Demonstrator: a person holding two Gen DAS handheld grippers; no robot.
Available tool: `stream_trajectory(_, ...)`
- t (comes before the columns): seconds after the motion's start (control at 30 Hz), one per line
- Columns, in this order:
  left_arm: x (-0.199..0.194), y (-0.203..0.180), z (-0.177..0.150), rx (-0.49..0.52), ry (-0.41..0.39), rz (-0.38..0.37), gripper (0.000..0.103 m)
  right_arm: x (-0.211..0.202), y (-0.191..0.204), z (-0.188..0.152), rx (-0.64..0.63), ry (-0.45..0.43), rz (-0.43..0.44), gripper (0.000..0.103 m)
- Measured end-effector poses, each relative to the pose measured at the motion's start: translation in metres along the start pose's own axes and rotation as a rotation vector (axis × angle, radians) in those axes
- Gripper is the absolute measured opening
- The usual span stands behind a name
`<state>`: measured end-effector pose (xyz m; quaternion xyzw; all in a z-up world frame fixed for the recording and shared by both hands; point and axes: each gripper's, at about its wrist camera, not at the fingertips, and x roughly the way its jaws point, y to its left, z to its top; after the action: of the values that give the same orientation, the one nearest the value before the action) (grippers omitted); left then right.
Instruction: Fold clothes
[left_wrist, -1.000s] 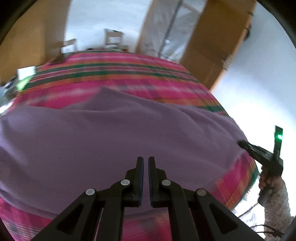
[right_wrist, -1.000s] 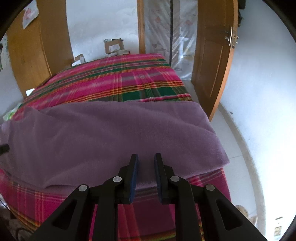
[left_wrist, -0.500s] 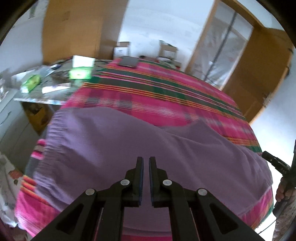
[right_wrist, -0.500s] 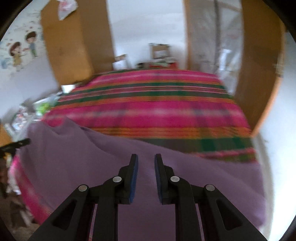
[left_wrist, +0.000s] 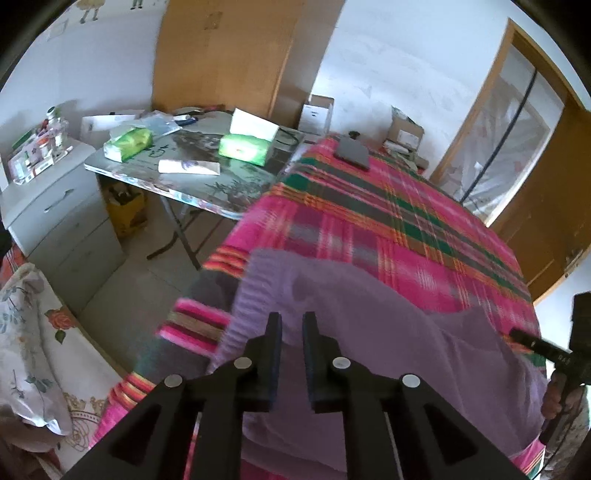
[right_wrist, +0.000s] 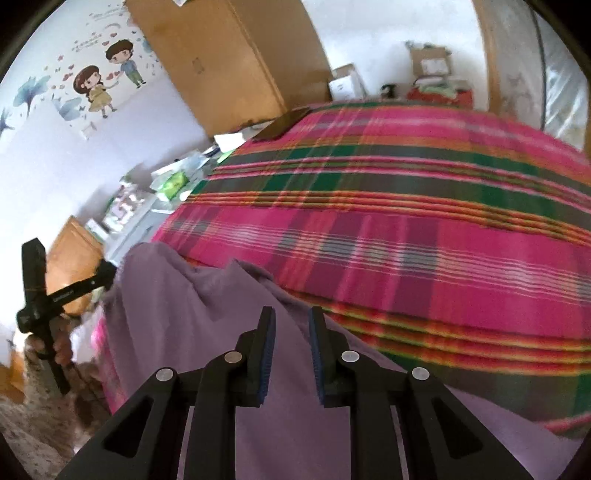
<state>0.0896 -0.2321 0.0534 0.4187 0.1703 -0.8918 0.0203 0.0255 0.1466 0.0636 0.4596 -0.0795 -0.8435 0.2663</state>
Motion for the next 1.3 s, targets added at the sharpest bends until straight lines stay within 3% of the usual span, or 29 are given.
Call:
stream_trajectory(0.13,0.005,0.015,0.024,-0.043,0.016,-0.01,0.022,0.023,0.007,0.015,-0.008,0.058,0.05,0.027)
stream_trajectory(0.23,0.016,0.027,0.04,-0.076,0.072,-0.04,0.028,0.036,0.01,0.023,-0.018,0.093,0.086,0.027)
stream_trajectory(0.43,0.048,0.039,0.056,-0.114,0.198,-0.1,0.028,0.06,0.012,0.031,0.007,0.157,0.162,0.027)
stream_trajectory(0.63,0.077,0.051,0.057,-0.225,0.33,-0.222,0.028,0.074,0.012,0.037,0.028,0.193,0.235,0.028)
stream_trajectory(0.9,0.09,0.069,0.053,-0.308,0.384,-0.29,0.028,0.086,0.011,0.035,0.076,0.248,0.308,0.028)
stream_trajectory(1.13,0.087,0.082,0.051,-0.357,0.376,-0.308,0.029,0.086,0.008,0.035,0.1,0.252,0.309,0.028)
stream_trajectory(1.3,0.095,0.084,0.047,-0.382,0.413,-0.347,0.029,0.087,0.007,0.035,0.118,0.25,0.312,0.028)
